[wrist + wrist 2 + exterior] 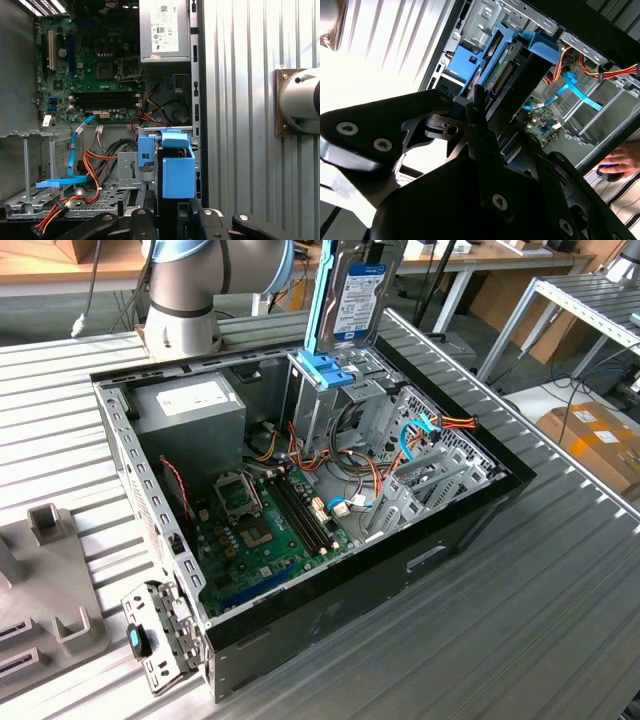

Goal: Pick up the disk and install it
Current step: 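Pick up the disk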

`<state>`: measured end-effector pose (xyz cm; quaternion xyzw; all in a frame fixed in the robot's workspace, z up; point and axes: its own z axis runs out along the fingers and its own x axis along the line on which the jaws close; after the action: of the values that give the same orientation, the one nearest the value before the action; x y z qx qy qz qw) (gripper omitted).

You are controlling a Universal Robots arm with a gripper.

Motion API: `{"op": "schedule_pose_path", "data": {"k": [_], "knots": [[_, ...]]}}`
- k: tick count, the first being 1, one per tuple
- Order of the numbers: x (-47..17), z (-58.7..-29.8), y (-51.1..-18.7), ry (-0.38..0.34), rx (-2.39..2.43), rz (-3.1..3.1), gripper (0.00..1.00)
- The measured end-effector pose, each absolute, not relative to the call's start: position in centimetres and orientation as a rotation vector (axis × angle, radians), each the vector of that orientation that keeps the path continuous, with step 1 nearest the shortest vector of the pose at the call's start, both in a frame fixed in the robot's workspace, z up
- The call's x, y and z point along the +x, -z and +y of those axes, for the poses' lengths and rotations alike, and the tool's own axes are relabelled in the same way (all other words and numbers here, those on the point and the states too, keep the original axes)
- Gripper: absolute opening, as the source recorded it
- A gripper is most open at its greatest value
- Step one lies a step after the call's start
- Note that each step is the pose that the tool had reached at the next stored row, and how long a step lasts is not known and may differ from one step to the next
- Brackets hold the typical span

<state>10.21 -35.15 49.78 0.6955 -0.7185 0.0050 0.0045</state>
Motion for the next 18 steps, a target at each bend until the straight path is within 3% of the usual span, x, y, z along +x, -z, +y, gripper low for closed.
{"op": "schedule_pose_path", "data": {"k": [18], "knots": [[10.2,-36.7,-49.8,-0.016,2.179,-2.251,0.35]]}}
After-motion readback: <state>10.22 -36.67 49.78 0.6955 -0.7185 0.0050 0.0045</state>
